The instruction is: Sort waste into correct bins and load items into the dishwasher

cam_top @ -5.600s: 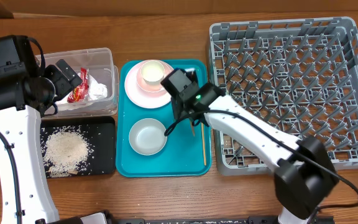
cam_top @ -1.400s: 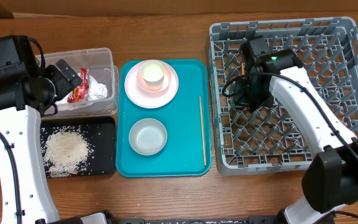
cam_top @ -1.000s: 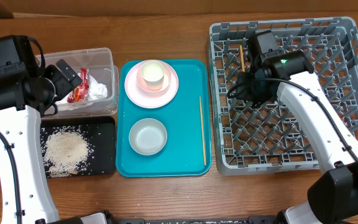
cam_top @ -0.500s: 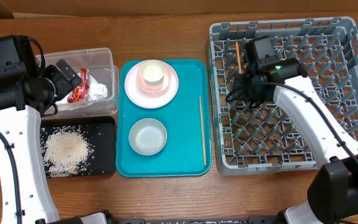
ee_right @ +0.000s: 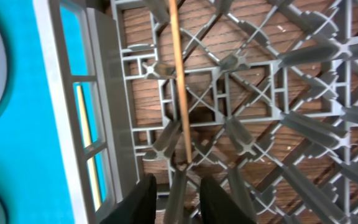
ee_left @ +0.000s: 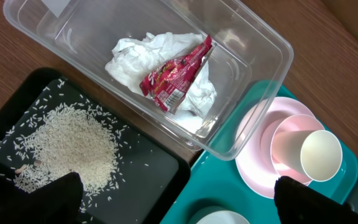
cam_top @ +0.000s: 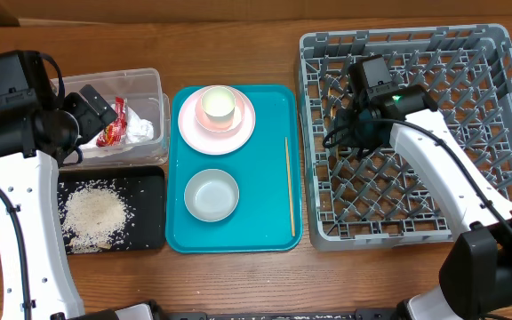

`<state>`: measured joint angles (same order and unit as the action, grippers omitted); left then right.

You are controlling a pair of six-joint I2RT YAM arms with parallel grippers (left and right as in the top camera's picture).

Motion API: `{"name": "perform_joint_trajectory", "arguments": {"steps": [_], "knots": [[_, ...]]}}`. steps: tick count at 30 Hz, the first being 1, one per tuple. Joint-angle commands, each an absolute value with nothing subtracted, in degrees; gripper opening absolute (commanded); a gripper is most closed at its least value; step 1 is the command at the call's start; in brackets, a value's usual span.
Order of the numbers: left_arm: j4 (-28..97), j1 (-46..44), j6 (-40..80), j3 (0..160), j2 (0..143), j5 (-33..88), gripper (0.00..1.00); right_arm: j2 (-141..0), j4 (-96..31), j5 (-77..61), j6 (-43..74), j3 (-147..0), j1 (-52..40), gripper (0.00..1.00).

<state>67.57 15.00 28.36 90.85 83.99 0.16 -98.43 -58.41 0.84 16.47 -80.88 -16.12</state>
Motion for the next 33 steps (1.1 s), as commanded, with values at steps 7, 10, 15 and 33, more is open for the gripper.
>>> {"name": "perform_joint_trajectory", "arguments": {"steps": [7, 10, 15, 33], "knots": [[67.51, 14.66, 27.86, 91.88, 83.13, -0.58, 1.00, -98.50, -55.55, -10.39, 16.49, -80.68, -16.29, 0.25], [67.48, 14.66, 27.88, 91.88, 83.13, -0.58, 1.00, -98.50, -54.92, -13.85, 16.51, -80.68, -18.11, 0.25], [67.51, 14.66, 27.88, 91.88, 83.13, -0.58, 1.00, -98.50, -53.23, -13.74, 16.73, -80.68, -25.69, 0.25], [67.51, 14.66, 27.86, 91.88, 83.13, -0.58, 1.00, -107.15, -49.39, 24.67, 34.28, -80.66, -48.56, 0.33]]}}
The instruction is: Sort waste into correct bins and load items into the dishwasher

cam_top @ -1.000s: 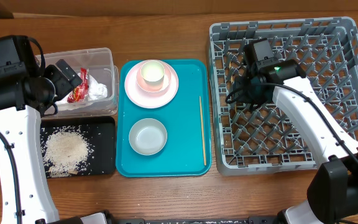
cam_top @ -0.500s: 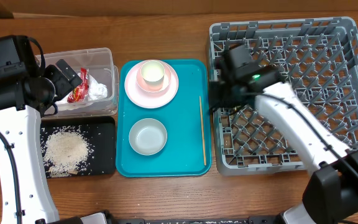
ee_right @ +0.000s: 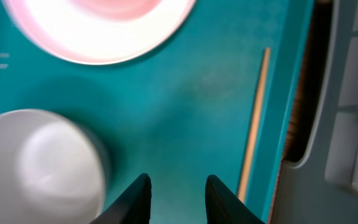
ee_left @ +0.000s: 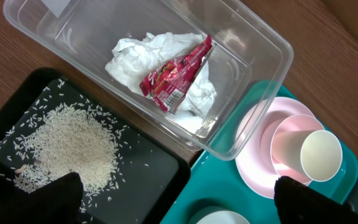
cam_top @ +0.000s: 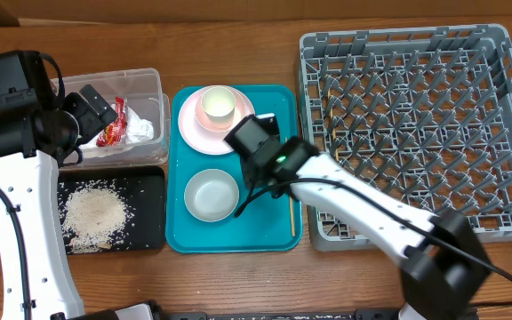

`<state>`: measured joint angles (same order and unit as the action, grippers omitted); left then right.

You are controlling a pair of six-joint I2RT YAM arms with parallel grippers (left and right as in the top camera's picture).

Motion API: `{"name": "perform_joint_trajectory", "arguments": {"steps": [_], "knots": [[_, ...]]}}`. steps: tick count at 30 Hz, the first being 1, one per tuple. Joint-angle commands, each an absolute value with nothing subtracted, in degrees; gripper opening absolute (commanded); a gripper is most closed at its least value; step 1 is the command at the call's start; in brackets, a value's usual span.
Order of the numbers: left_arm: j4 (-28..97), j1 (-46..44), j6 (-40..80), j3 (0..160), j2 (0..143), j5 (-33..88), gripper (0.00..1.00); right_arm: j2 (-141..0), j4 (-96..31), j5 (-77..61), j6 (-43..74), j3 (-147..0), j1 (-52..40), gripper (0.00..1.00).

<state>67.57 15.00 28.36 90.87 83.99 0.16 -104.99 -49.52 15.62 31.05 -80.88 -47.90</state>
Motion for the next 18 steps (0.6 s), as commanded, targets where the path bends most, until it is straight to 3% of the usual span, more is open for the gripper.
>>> {"name": "perform_joint_trajectory", "arguments": {"steps": [1, 18], "knots": [[67.51, 14.66, 27.88, 91.88, 83.13, -0.58, 1.00, -107.94, -49.41, 25.06, 34.61, -80.66, -48.58, 0.34], [67.51, 14.66, 27.88, 91.88, 83.13, -0.58, 1.00, -115.28, -49.69, 20.64, 39.35, -80.62, -45.06, 0.48]]}}
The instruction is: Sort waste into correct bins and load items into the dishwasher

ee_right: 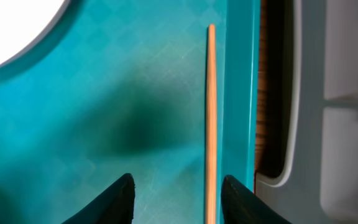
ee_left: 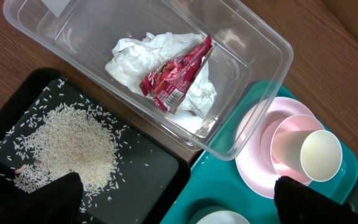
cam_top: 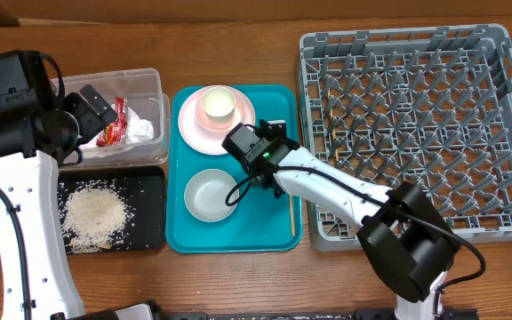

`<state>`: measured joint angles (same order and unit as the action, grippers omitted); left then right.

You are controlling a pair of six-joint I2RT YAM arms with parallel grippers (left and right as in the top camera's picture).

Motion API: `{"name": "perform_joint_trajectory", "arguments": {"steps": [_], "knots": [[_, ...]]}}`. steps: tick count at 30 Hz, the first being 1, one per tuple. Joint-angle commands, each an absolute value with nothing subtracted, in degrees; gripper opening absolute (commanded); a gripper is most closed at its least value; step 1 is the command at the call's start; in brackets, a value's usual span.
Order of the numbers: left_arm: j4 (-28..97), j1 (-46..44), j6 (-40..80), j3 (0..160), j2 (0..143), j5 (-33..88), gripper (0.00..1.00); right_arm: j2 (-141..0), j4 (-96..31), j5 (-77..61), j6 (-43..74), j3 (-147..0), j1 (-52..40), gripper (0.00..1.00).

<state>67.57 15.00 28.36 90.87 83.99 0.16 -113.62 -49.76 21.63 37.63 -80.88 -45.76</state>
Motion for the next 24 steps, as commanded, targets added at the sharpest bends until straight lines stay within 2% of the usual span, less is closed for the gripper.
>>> {"name": "perform_joint_trajectory", "arguments": {"steps": [1, 5, 11, 24], "knots": [[67.51, 14.66, 27.88, 91.88, 83.13, -0.58, 1.00, -115.50, -49.69, 20.29, 39.55, -80.62, -44.84, 0.49], [67.51, 14.66, 27.88, 91.88, 83.13, -0.58, 1.00, -116.01, -49.30, 17.26, 39.53, -80.62, -43.68, 0.49], [67.51, 14.66, 27.88, 91.88, 83.13, -0.58, 1.00, -116.03, -48.90, 13.39, 40.77, -80.60, -42.02, 0.56], [67.51, 14.66, 27.88, 91.88, 83.13, -0.58, 1.00, -116.03, -46.76, 10.33, 40.73, -77.95, -41.50, 0.57]]}}
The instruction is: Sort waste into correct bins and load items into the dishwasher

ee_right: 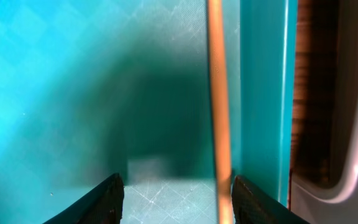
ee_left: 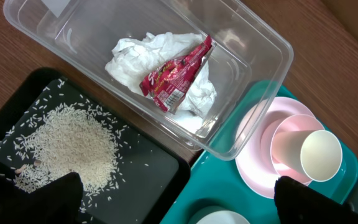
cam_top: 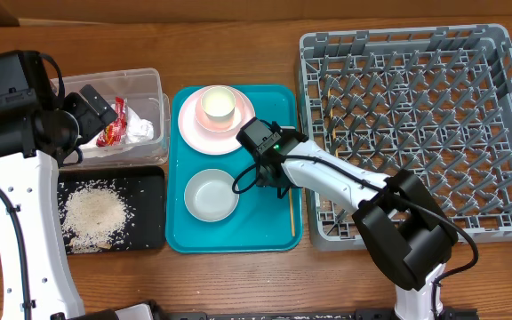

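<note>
A wooden chopstick (cam_top: 290, 191) (ee_right: 219, 112) lies along the right side of the teal tray (cam_top: 274, 107). My right gripper (cam_top: 278, 180) (ee_right: 180, 199) is open low over the tray, and the chopstick runs between its fingers, close to the right fingertip (ee_right: 253, 202). On the tray also stand a pink plate (cam_top: 192, 124) with a cup (cam_top: 218, 105) on it, and a pale bowl (cam_top: 212, 196). The grey dish rack (cam_top: 416, 133) stands to the right. My left gripper (cam_top: 94, 111) (ee_left: 179, 202) hangs open and empty above the bins.
A clear bin (cam_top: 145, 84) (ee_left: 253, 68) holds a red wrapper (ee_left: 176, 78) and crumpled tissue. In front of it a black tray (cam_top: 149, 209) carries loose rice (ee_left: 67, 146). The rack's wall (ee_right: 347, 124) stands just right of the teal tray's rim.
My right gripper has come lower and slightly right over the tray. The chopstick, which lay ahead of the open fingers, now runs between them. The left arm has not moved.
My right gripper was over the rack with a chopstick lying among the pegs below it. Then it was over the teal tray near the bowl, then by the second chopstick, and now straddles it. The left gripper stayed open above the bins throughout.
</note>
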`<state>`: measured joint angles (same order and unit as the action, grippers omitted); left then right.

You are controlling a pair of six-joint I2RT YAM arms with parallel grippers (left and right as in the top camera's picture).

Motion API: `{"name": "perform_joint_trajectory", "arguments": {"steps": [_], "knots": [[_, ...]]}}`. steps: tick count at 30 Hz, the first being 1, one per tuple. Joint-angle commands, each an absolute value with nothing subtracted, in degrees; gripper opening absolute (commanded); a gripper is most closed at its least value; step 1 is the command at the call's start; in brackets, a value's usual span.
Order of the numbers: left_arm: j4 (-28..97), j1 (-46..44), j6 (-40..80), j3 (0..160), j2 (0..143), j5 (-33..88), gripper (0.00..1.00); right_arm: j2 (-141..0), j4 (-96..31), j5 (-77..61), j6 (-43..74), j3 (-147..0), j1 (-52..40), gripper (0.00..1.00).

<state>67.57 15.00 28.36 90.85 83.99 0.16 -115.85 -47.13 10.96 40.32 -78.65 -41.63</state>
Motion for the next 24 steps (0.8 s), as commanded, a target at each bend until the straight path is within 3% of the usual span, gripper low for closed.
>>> {"name": "perform_joint_trajectory", "arguments": {"steps": [1, 8, 18, 24], "knots": [[67.51, 14.66, 27.88, 91.88, 83.13, -0.58, 1.00, -116.03, -46.72, 10.31, 40.73, -77.95, -41.50, 0.57], [67.51, 14.66, 27.88, 91.88, 83.13, -0.58, 1.00, -116.03, -45.69, 4.91, 40.51, -77.95, -41.50, 0.57], [67.51, 14.66, 27.88, 91.88, 83.13, -0.58, 1.00, -116.03, -46.52, 5.08, 39.88, -77.95, -41.50, 0.47], [67.48, 14.66, 27.88, 91.88, 83.13, -0.58, 1.00, -116.03, -46.57, 5.69, 35.55, -77.93, -41.50, 0.33]]}}
